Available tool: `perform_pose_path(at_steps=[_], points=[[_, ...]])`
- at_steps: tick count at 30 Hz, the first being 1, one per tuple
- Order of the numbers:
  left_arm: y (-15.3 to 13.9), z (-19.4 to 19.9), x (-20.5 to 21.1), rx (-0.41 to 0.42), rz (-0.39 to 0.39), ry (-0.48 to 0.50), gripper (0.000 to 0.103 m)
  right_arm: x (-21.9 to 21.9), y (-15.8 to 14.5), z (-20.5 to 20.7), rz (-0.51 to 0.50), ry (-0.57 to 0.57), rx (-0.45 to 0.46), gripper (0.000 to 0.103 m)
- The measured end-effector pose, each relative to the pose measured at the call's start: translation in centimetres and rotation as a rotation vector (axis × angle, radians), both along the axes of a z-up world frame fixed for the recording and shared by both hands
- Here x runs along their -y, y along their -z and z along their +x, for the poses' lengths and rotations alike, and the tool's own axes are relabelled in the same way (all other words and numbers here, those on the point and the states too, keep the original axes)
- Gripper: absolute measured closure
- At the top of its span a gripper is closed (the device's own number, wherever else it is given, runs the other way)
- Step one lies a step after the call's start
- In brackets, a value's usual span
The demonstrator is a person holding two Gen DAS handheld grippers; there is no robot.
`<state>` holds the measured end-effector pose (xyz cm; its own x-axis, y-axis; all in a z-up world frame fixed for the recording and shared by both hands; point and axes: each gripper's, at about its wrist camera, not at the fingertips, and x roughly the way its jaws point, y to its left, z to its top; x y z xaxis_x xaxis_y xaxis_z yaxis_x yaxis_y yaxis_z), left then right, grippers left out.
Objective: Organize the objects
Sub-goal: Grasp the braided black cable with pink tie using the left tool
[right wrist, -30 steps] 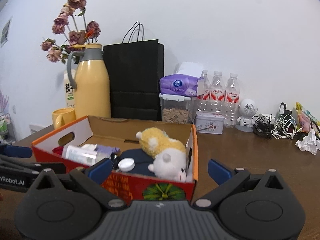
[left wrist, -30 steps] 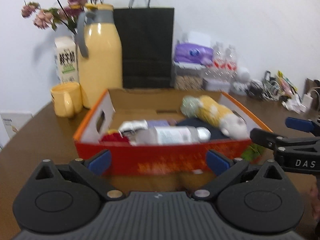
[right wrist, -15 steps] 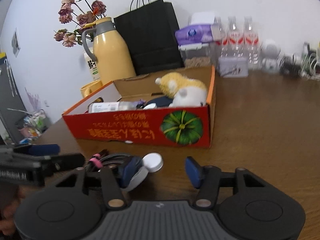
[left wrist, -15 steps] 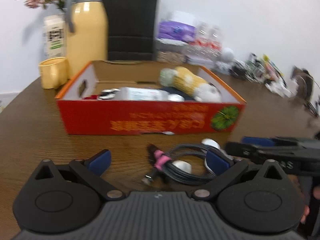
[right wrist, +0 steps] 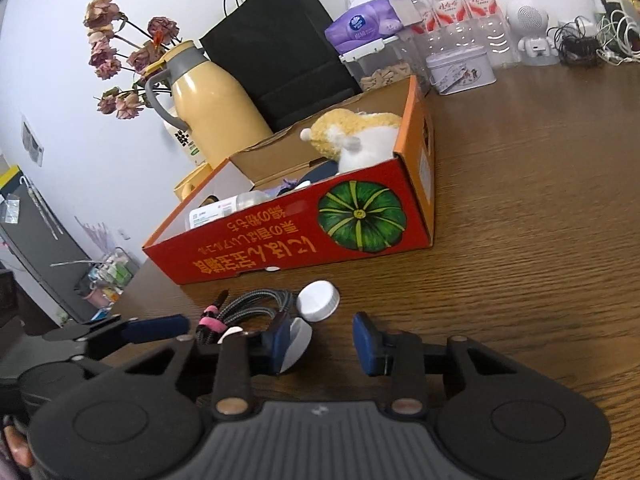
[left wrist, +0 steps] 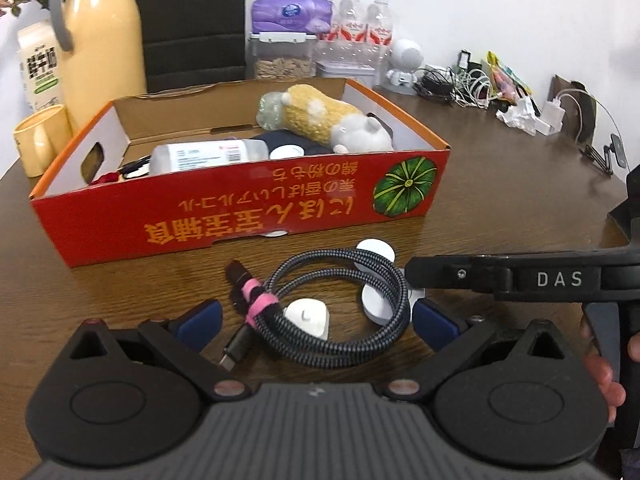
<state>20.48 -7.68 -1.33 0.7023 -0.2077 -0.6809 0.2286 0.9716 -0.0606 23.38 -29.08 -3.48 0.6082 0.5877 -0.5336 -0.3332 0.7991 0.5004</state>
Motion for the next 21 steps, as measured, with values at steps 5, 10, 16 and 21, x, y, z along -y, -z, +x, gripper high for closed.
perform_pose_path(at_steps=[5,10,16,21], points=[[0.9,0.9,0.2,-0.034,-0.002,0.002,0.0,-0.3,0.1,0.0,-0.016,0.002,0.007,0.071],[1.3,0.8,0.2,-0.03,-0.001,0.009,0.0,-1.4,-0.2,-0.5,-0.09,-0.012,0.053,0.071],[1.6,0.5,0.7,-0.01,0.035,0.033,0.004,-2.9,-0.5,-1.2,-0.213,-0.018,0.125,0.076],[1.5,0.2,1.0,0.01,0.052,0.056,0.011,-3.0,-0.5,-1.4,-0.231,-0.024,0.14,0.076]])
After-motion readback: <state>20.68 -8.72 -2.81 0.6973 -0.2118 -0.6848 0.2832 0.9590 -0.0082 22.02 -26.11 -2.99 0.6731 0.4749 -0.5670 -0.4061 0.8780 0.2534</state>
